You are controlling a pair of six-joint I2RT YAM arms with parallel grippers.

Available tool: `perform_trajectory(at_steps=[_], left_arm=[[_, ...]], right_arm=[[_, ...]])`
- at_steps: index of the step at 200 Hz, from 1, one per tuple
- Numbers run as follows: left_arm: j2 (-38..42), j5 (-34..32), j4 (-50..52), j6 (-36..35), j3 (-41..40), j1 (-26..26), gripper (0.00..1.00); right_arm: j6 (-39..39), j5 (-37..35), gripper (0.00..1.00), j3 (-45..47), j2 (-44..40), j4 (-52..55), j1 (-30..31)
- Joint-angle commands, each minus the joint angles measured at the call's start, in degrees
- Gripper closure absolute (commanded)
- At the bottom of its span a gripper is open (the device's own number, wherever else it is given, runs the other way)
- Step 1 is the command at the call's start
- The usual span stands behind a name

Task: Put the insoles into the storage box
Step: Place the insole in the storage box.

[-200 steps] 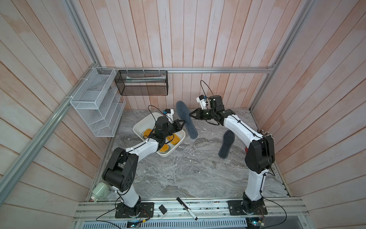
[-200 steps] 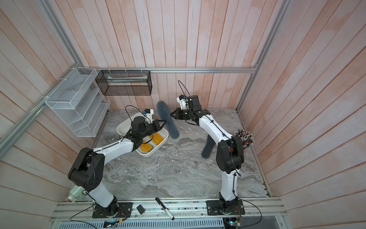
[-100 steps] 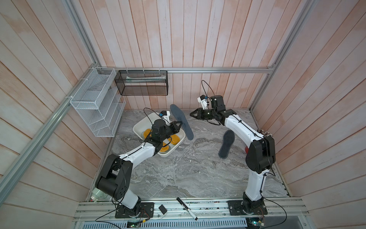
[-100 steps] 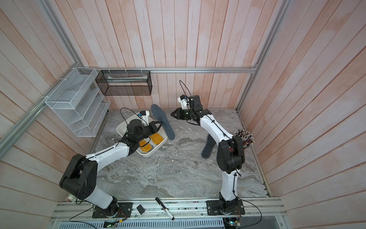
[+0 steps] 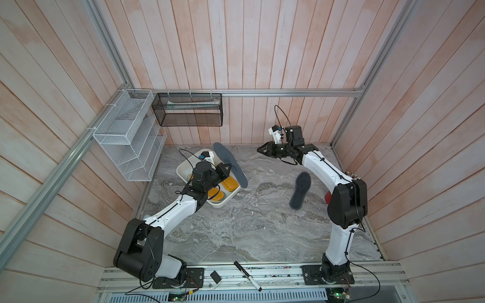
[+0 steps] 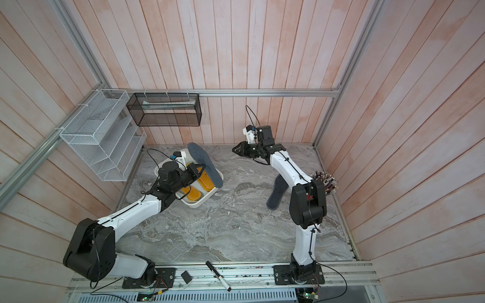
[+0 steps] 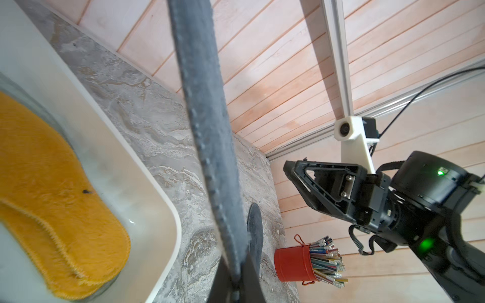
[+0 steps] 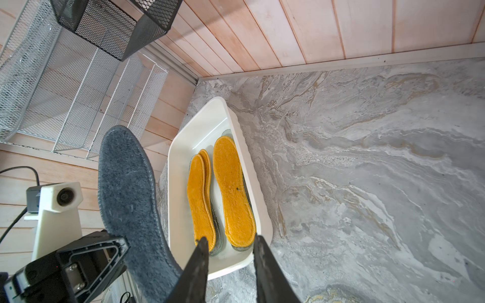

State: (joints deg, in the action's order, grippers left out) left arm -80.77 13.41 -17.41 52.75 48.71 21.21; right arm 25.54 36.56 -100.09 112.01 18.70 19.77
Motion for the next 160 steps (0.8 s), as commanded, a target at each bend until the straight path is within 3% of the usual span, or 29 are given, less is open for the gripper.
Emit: perform_trajectory(at_steps=[1, 84, 160], left_arm=[[2.67, -0.67, 3.86, 2.83, -2.58, -1.67, 1.00], [2.83, 1.81, 18.69, 3.86, -0.33, -8.41, 1.00], [-1.75, 9.06, 20.13, 2.20, 2.79, -16.40, 1.00]], right_arm=[[0.26, 0.80, 0.69, 0.62, -0.11, 0.43, -0.35], [-0.23, 1.29, 0.68, 2.32, -1.24, 0.19, -0.72], [-0.84, 1.97, 0.68, 3.86, -2.40, 0.42, -1.64]])
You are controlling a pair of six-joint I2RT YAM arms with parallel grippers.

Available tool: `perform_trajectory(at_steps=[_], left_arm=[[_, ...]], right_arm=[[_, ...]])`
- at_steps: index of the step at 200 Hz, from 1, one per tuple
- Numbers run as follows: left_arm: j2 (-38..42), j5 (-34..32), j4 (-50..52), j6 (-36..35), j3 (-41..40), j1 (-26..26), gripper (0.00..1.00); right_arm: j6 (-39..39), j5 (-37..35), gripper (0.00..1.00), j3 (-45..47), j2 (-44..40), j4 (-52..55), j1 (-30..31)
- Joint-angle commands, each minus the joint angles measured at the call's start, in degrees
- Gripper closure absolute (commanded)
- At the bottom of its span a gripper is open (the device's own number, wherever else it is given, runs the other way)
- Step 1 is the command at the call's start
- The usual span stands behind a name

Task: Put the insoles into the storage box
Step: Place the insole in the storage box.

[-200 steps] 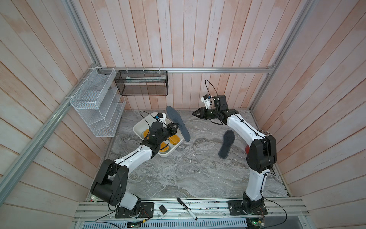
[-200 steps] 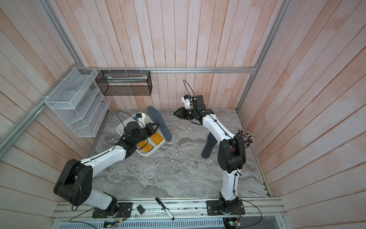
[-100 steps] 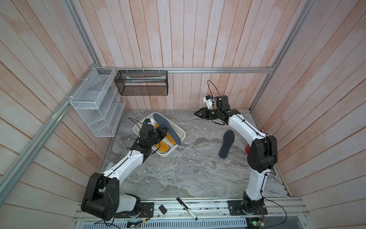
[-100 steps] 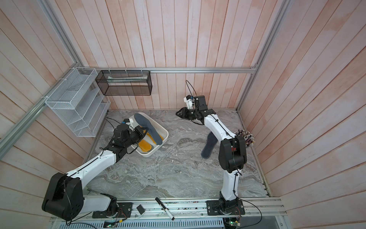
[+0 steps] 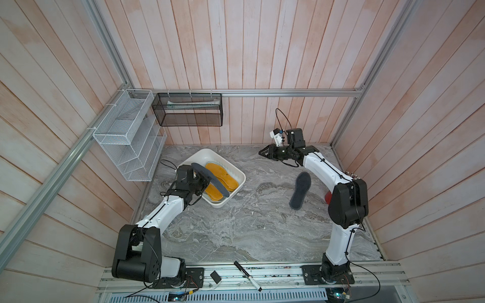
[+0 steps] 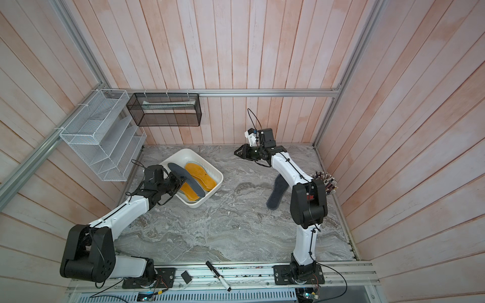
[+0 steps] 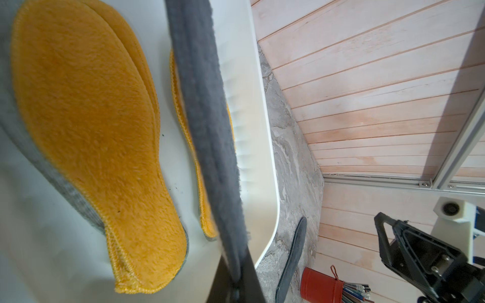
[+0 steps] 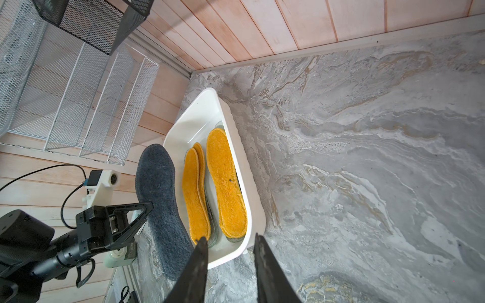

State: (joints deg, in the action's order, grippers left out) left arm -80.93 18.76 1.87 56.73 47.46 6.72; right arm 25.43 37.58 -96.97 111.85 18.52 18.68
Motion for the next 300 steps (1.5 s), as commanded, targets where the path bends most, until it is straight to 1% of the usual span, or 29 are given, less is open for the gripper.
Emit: perform_trajectory(at_steps=[1, 47, 91, 112, 142, 188, 226, 260, 300], left_arm=[[-1.64, 3.81, 0.81, -1.88, 4.12, -2.03, 1.00], [-6.78, 8.92, 3.76, -7.60, 9.18, -6.04, 1.00], [-8.93, 10.04, 2.29, -9.15, 8.07, -7.54, 1.00], [-9.77, 10.23, -0.11, -9.70, 7.10, -7.56, 1.00], [-10.82, 10.05, -3.04, -9.75, 5.91, -7.62, 1.00], [-12.58, 9.47, -2.65, -10.41, 6.46, -7.60, 1.00], [-13.38, 9.21, -3.93, -8.21, 5.90, -7.60, 1.00], [-12.60, 8.58, -5.90, -5.74, 3.68, -7.64, 1.00], [-11.77, 8.76, -6.50, -4.95, 1.43, -7.54, 1.00]], right_arm=[[-0.73, 0.93, 0.68, 0.77, -2.25, 0.61, -0.56], [-0.73, 1.26, 0.68, 1.59, -2.52, 0.55, -0.99], [-0.82, 1.23, 0.68, 1.67, -2.65, 0.55, -1.45], [-0.66, 1.31, 0.68, 1.67, -2.44, 0.53, -1.85], [-0.29, 1.64, 0.68, 0.67, -1.60, 0.48, -2.07], [-0.12, 1.66, 0.68, -0.35, -0.57, 0.44, -2.10], [0.23, 1.75, 0.68, -1.00, 0.12, 0.37, -2.15], [0.24, 1.83, 0.68, -1.17, 0.36, 0.50, -2.22], [0.17, 1.97, 0.68, -1.28, 0.50, 0.56, -2.25]])
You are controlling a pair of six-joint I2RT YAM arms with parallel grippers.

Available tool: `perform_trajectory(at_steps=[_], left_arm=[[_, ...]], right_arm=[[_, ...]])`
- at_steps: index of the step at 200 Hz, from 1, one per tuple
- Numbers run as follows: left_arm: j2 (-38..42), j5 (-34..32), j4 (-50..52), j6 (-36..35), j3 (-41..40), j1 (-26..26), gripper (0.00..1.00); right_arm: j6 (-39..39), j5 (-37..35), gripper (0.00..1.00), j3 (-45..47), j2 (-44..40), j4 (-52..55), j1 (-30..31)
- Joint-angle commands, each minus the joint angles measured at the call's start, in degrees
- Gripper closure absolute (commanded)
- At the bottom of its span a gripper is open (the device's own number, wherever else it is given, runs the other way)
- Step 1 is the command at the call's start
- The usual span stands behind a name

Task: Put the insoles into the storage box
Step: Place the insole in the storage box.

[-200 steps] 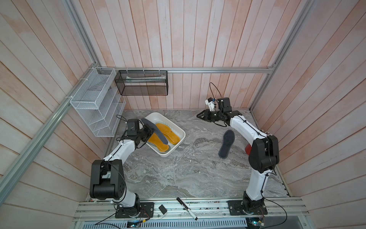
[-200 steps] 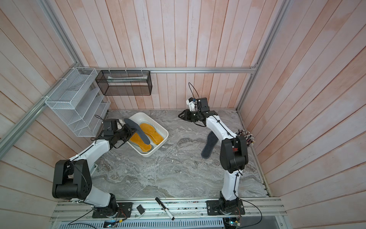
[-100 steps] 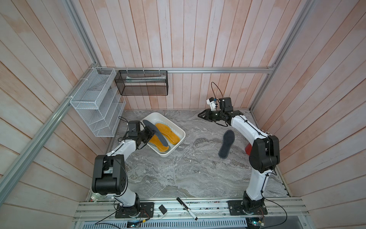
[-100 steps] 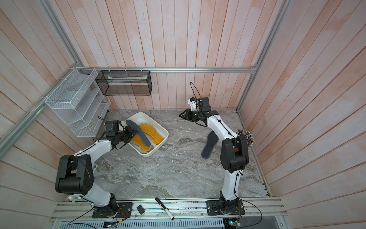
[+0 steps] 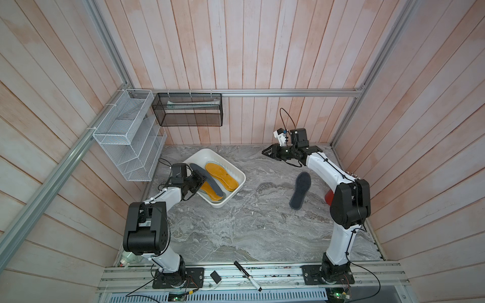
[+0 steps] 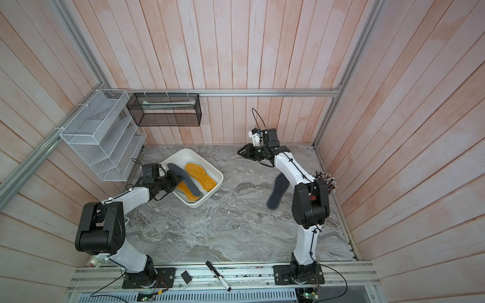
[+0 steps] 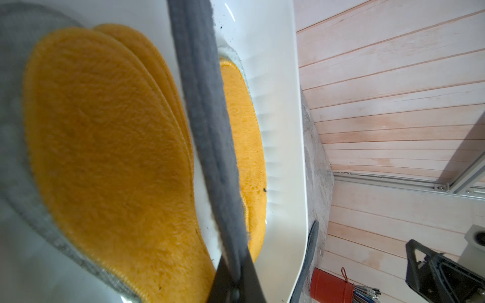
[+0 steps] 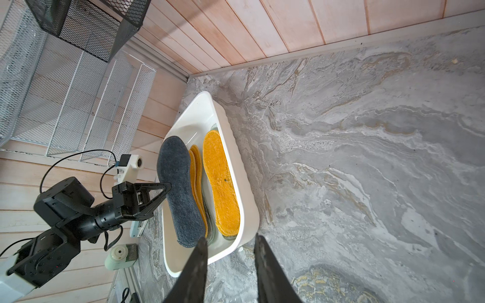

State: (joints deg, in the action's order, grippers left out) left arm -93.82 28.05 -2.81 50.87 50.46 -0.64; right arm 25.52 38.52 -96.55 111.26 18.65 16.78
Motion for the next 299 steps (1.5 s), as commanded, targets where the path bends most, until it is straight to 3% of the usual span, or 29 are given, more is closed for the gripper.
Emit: perform_trajectory(at_steps=[1, 134, 206, 299], left_arm=[[1.16, -0.54, -1.84, 0.94, -1.62, -0.20, 1.00], [-1.30, -0.54, 4.29, -2.44, 1.88, -0.18, 1.00], [-2.56, -1.34, 10.31, -3.38, 5.02, -0.24, 0.84], [-2.29, -1.63, 16.38, -4.55, 7.96, -0.32, 0.83]], right_arm=[[0.07, 1.03, 0.68, -1.66, 1.07, 0.42, -0.35], [0.15, 1.47, 0.68, -1.51, 1.15, 0.33, -0.80], [0.15, 1.76, 0.66, -1.04, 1.24, 0.23, -1.03], [0.23, 1.98, 0.65, 0.44, 0.42, -0.34, -1.56]])
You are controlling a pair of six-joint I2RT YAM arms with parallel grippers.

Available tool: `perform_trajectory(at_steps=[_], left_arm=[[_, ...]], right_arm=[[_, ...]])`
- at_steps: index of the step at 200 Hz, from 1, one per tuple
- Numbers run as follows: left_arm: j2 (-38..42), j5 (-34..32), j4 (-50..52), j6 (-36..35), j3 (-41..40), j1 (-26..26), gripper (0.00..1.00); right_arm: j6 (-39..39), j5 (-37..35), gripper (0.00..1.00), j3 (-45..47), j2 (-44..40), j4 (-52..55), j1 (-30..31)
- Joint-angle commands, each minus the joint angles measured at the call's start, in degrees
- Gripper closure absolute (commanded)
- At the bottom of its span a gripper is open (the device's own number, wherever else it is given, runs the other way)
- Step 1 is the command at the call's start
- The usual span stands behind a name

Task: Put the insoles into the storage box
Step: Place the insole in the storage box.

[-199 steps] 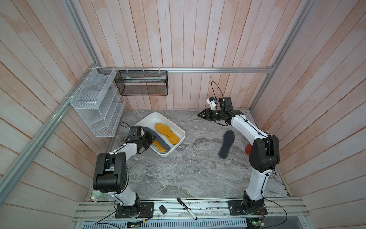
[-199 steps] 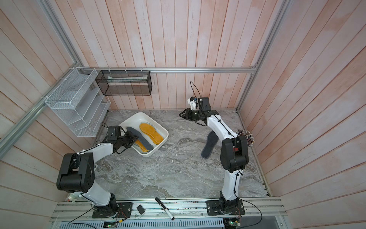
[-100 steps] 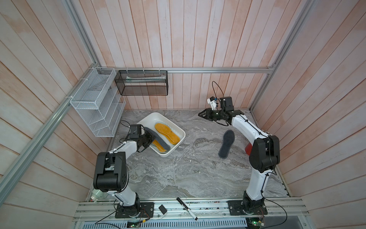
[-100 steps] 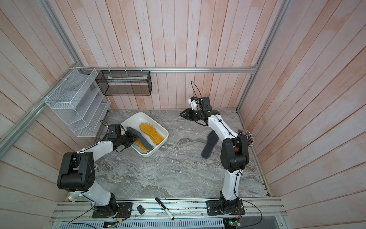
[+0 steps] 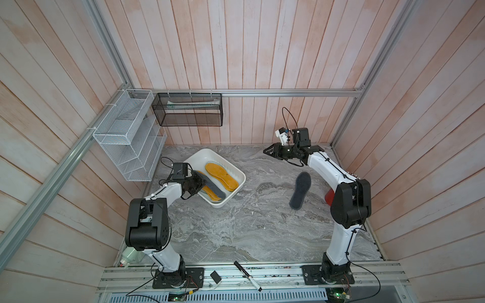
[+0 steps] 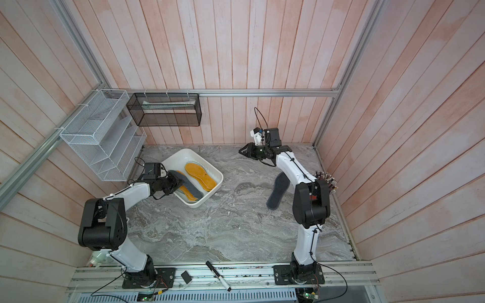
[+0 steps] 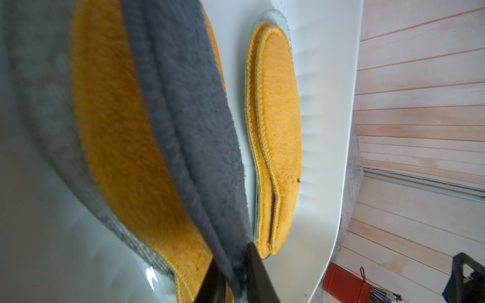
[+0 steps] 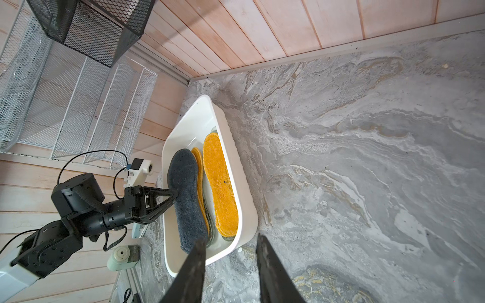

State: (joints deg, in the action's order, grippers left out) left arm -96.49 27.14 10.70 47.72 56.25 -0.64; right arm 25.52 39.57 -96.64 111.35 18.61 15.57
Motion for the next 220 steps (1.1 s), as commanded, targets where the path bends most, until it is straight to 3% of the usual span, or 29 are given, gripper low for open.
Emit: perform_trajectory(at_steps=[1, 48, 160, 191, 220], left_arm=[[0.40, -0.74, 3.03, -1.41, 2.18, -0.32, 0.83], [0.44, -2.12, 8.80, -1.76, 5.55, -0.24, 0.78], [2.57, -5.67, 19.42, -1.96, 9.40, -0.48, 0.77], [3.94, -7.11, 22.13, -1.94, 11.47, -0.53, 0.77], [5.70, -6.12, 21.88, -3.21, 13.88, -0.59, 0.75]], right_arm=[[0.28, 0.94, 0.65, 0.55, 0.35, -0.27, -0.36], [0.32, 1.20, 0.64, 0.91, 0.23, -0.42, -0.39], [0.54, 0.72, 0.56, 2.20, -0.34, -0.18, -1.06], [0.58, -4.66, 0.54, 2.41, -0.95, 3.20, -1.90], [0.95, -14.98, 0.52, 3.43, -1.30, 9.76, -3.87]])
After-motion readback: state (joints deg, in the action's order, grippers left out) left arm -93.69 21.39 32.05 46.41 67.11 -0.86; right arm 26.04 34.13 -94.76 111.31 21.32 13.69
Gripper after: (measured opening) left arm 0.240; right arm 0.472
